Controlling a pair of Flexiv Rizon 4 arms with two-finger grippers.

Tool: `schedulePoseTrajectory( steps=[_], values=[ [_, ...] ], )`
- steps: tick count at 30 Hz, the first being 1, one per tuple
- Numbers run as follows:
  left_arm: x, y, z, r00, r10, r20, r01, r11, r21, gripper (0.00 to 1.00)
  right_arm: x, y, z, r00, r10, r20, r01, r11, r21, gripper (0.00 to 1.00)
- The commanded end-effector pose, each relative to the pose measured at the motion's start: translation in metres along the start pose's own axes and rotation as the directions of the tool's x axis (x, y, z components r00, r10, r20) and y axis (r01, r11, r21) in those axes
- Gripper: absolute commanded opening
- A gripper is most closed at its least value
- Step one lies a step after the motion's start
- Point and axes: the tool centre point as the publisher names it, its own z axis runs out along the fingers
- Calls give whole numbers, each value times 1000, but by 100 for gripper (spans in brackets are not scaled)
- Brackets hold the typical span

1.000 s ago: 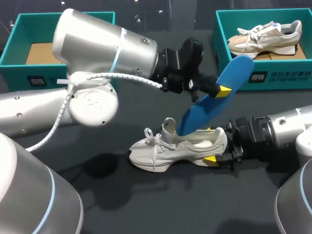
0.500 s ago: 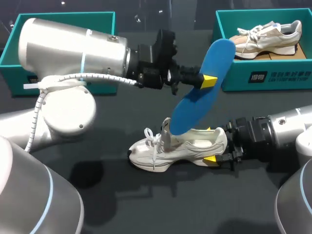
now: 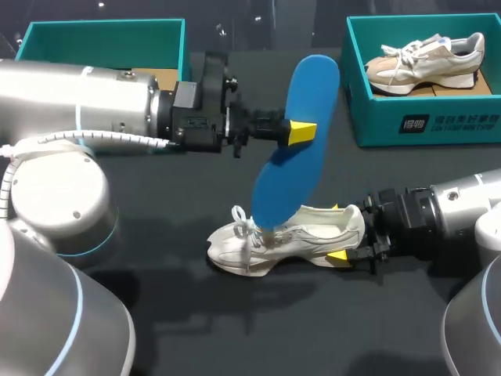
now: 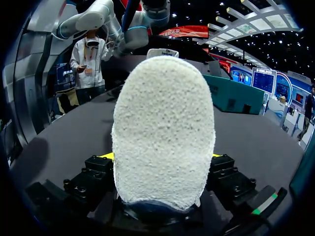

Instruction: Take the shoe out of the shoebox, open the shoe tongue, remove and reinsert the insole, then place the shoe into the shoebox

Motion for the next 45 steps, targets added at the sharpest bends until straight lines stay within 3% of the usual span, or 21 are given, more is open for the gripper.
schedulePoseTrajectory(
  steps=[1,11,23,25,26,27,28,32,38,45],
  values=[
    [11,1,-25,1000,-15,20,14,998,62,0,1,2,1,1000,1,1,-1,1000,4,0],
    [10,4,-38,993,-88,79,83,995,61,0,1,2,1,1000,1,1,-1,1000,4,0],
    [8,4,-43,993,-89,78,86,995,53,0,1,2,1,1000,1,1,-1,1000,4,0],
    [8,4,-43,993,-89,78,86,995,53,0,1,2,0,1000,-7,-3,7,999,43,0],
    [8,4,-43,993,-89,78,86,995,53,0,1,2,0,1000,-10,-1,10,999,52,21],
    [8,4,-43,993,-89,78,86,995,53,0,1,2,-1,1000,-12,4,12,998,66,52],
    [8,4,-43,993,-89,78,86,995,53,0,1,2,-1,1000,-18,4,17,997,80,100],
    [8,4,-43,993,-89,78,86,995,53,0,2,4,-7,1000,-24,9,22,991,129,100],
    [8,4,-43,993,-89,78,86,995,53,0,4,8,-24,1000,-26,-12,28,959,283,100],
    [8,4,-43,993,-89,78,86,995,53,0,2,16,-48,999,14,-52,16,841,541,100]
  ],
)
